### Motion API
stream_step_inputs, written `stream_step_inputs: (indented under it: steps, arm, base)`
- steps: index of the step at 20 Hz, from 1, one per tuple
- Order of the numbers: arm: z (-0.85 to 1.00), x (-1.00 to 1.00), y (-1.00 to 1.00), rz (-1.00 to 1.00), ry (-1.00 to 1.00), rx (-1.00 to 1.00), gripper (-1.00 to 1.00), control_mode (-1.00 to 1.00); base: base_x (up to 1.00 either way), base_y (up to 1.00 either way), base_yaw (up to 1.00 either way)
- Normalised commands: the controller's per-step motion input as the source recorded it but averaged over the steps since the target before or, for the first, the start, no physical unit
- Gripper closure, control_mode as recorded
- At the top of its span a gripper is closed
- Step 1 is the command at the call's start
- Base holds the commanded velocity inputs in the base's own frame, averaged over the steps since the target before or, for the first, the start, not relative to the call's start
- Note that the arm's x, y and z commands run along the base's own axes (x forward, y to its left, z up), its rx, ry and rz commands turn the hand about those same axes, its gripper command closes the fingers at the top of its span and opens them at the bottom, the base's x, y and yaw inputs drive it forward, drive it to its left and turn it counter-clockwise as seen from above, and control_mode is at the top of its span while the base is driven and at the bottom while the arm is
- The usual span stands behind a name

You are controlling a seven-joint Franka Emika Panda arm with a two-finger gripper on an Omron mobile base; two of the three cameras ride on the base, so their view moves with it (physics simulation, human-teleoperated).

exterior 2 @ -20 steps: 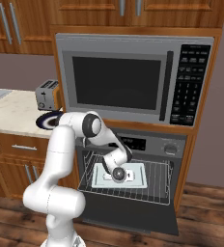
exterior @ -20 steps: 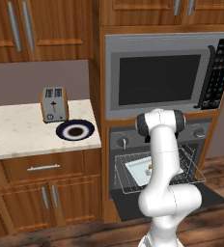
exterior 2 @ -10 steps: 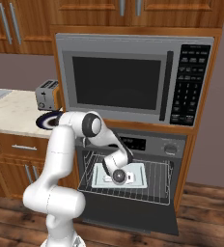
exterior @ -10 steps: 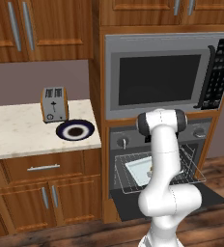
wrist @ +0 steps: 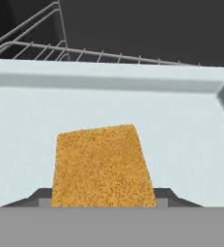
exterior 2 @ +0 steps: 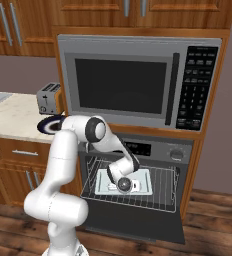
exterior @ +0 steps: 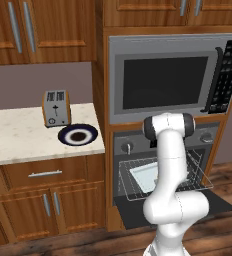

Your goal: Take the baked cake out of the oven and place it on the plate for cooling. Then close the oven door.

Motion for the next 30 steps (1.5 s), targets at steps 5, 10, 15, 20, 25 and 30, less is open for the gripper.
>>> stream_step_inputs:
  steps: [5,10,15,20,25,30]
  arm:
    - [0.0,-0.05,-0.04,0.0,-0.01,0.0,1.0,-1.0]
    - [0.14,-0.11,-0.04,0.0,-0.04,0.0,1.0,-1.0]
    - [0.38,-0.06,0.0,0.0,-0.02,0.0,1.0,-1.0]
    - [0.41,-0.11,0.0,0.0,0.0,0.0,1.0,-1.0]
    - [0.47,-0.3,0.0,0.0,0.0,0.0,1.0,-1.0]
    - [0.5,-0.49,-0.05,0.0,0.0,0.0,1.0,-1.0]
  base:
    - [0.0,0.0,0.0]
    - [0.0,0.0,0.0]
    - [0.0,0.0,0.0]
    - [0.0,0.0,0.0]
    - [0.0,0.0,0.0]
    - [0.0,0.0,0.0]
